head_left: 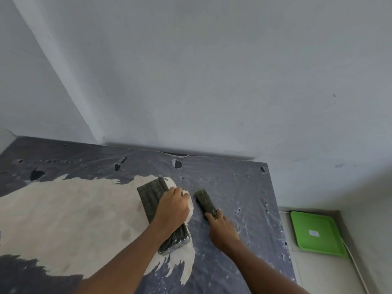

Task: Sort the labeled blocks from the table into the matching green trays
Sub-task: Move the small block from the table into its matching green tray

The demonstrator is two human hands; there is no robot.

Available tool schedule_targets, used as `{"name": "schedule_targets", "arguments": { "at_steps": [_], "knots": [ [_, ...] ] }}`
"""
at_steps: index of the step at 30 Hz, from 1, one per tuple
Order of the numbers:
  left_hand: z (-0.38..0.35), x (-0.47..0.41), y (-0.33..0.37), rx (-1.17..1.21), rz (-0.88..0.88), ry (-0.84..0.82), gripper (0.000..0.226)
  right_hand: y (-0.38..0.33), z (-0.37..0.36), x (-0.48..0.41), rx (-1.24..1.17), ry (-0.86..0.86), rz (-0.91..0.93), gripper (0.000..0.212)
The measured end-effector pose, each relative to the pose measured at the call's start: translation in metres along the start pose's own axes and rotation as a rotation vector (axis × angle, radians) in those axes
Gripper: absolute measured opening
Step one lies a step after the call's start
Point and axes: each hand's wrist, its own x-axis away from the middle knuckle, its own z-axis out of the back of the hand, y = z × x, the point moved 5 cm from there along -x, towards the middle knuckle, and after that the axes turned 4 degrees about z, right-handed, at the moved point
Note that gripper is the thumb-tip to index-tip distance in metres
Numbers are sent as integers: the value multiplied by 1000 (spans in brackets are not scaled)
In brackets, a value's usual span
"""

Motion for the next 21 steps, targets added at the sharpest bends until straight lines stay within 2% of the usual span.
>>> {"name": "schedule_targets", "arguments": {
  "at_steps": [2, 6, 8, 11, 15, 21],
  "knots": [
    [-8, -11, 16, 101, -10, -60, 28, 1, -5, -4, -66, 42, 5, 51],
    [-48, -27, 43, 322, 208, -379, 29, 4, -15, -8, -245, 47, 35, 50],
    [-65, -34, 56, 398, 278, -450, 31, 6, -16, -9, -317, 52, 70, 42],
    [-80, -40, 66, 466, 348, -449, 28, 15, -16, -8, -352, 65, 96, 31],
    [-91, -34, 67, 473, 335, -405, 52, 42, -10, -6, -333, 88, 65, 31],
    [-64, -54, 66, 630, 253, -409, 32, 66, 37, -2, -186, 232, 145, 57]
  ]
}}
